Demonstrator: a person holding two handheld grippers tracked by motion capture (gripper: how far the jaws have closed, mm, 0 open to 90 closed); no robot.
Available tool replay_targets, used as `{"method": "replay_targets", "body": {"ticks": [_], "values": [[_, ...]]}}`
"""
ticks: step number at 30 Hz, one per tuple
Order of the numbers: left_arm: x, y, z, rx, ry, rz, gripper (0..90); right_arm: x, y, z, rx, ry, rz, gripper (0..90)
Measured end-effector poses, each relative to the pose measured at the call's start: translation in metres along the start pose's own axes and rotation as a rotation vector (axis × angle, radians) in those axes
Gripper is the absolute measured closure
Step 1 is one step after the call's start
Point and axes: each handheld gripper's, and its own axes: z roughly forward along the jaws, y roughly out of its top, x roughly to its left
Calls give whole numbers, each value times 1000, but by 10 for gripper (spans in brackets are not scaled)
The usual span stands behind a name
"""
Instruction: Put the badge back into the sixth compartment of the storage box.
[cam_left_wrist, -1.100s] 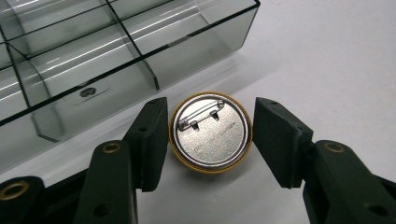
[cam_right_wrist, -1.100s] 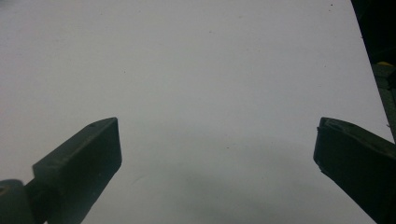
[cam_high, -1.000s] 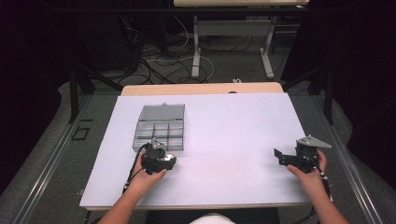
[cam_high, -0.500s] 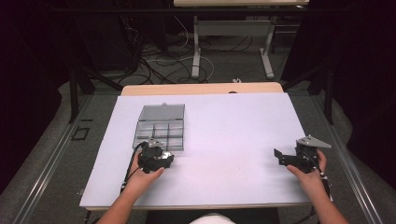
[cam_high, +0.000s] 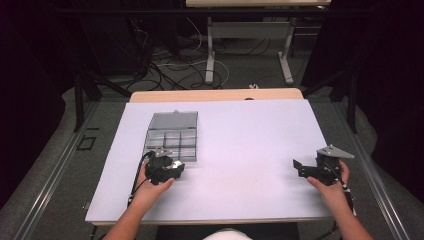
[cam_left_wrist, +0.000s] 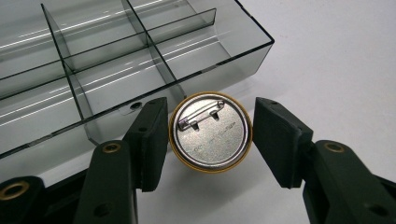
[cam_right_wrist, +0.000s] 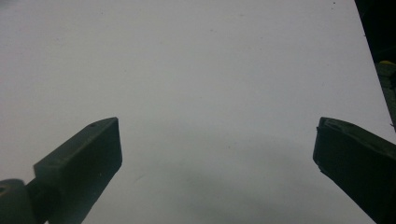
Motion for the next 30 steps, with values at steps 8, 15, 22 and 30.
{"method": "replay_targets", "body": {"ticks": [8,15,22,30], "values": [[2,0,-2,-24,4,-8,468,0,0,0,2,3,3,11],[4,1,-5,-50,11,-14,468,-1,0,1,2,1,0,11],[6,2,-9,-69,16,-22,468,-2,0,1,0,2,-3,11],[8,4,-13,-94,18,-36,468,-2,0,0,-1,2,-4,11]]}}
